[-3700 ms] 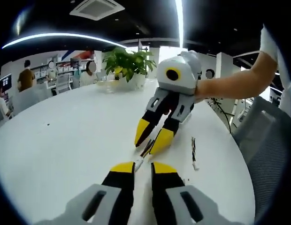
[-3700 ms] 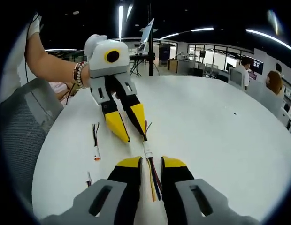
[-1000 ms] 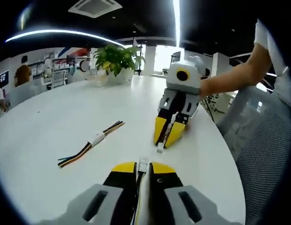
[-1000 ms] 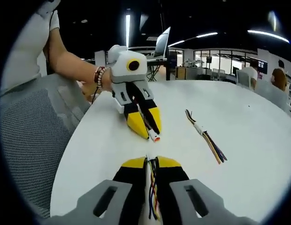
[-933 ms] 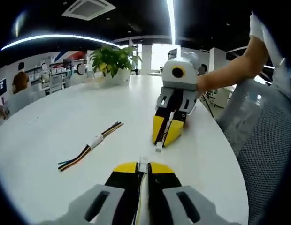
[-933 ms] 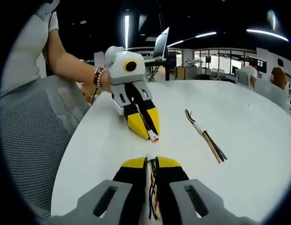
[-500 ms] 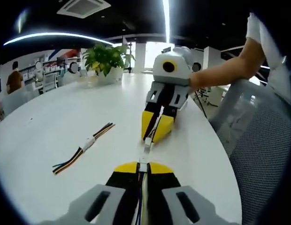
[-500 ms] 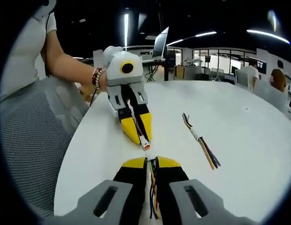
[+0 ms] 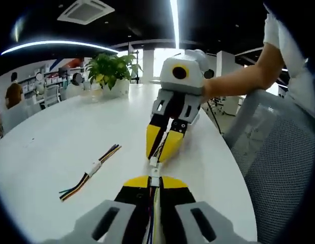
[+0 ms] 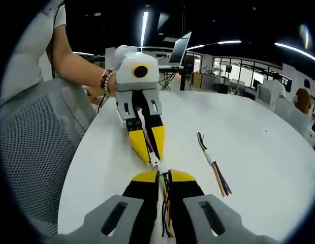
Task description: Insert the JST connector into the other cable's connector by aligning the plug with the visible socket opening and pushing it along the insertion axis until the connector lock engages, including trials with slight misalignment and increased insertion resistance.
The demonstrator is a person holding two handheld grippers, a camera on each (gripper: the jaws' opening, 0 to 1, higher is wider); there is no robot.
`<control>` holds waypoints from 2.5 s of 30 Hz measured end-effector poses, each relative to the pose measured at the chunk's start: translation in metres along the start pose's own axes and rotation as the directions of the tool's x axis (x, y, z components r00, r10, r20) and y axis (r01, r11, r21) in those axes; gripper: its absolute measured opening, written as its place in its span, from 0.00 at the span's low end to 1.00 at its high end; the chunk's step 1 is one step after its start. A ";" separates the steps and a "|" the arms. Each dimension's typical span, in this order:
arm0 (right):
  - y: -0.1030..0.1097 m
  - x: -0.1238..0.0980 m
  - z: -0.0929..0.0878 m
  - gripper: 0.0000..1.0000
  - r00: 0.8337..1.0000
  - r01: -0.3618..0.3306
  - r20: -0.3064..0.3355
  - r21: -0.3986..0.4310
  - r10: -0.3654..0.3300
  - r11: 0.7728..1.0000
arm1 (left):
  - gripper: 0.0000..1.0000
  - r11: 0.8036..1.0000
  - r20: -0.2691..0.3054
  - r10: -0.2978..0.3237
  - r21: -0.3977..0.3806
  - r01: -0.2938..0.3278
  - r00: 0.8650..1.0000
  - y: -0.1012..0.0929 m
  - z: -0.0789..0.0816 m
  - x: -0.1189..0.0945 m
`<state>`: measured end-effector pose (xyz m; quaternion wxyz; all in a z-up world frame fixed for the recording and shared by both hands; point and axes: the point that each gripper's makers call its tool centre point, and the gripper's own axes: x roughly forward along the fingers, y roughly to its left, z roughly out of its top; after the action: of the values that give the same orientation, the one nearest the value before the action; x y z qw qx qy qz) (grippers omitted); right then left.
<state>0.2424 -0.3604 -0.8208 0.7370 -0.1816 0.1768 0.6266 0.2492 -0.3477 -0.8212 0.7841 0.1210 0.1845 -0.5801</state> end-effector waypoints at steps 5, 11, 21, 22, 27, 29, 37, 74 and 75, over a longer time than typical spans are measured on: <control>0.001 0.001 0.000 0.04 1.000 -0.003 -0.008 -0.009 0.003 1.000 | 0.00 1.000 0.003 0.005 0.009 -0.005 1.000 0.000 0.002 -0.002; 0.000 0.000 0.003 0.03 1.000 -0.002 -0.003 -0.006 0.002 1.000 | 0.00 1.000 0.007 0.004 0.002 -0.004 1.000 0.000 0.003 -0.002; 0.005 0.004 -0.004 0.03 0.999 -0.020 -0.050 -0.027 0.019 0.999 | 0.00 1.000 -0.021 -0.005 0.014 0.005 1.000 -0.003 -0.004 0.001; 0.006 0.005 -0.005 0.03 0.998 -0.023 -0.055 -0.029 0.022 0.999 | 0.00 1.000 -0.027 -0.006 0.013 0.007 1.000 -0.004 -0.006 0.001; 0.008 0.006 -0.008 0.03 0.997 -0.033 -0.072 -0.033 0.030 0.999 | 0.00 1.000 -0.044 -0.012 0.027 0.014 0.999 -0.006 -0.009 0.003; 0.008 0.006 -0.009 0.03 0.996 -0.035 -0.083 -0.042 0.031 0.998 | 0.00 0.998 -0.061 -0.011 0.058 0.014 0.998 -0.007 -0.011 0.004; 0.013 0.010 -0.017 0.03 0.987 -0.059 -0.151 -0.066 0.048 0.996 | 0.00 0.992 -0.113 -0.022 0.122 0.036 0.993 -0.013 -0.016 0.005; 0.010 0.020 -0.014 0.03 0.992 -0.020 -0.122 0.127 0.036 0.992 | 0.00 0.987 -0.120 0.006 0.161 0.013 0.993 -0.008 -0.016 0.006; 0.006 0.019 -0.012 0.03 0.994 -0.004 -0.109 0.126 0.018 0.992 | 0.00 0.987 -0.112 0.017 0.162 0.001 0.994 -0.005 -0.012 0.004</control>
<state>0.2391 -0.3490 -0.8408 0.7326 -0.1681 0.2571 0.6075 0.2435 -0.3481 -0.8338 0.7624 0.2175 0.1806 -0.5821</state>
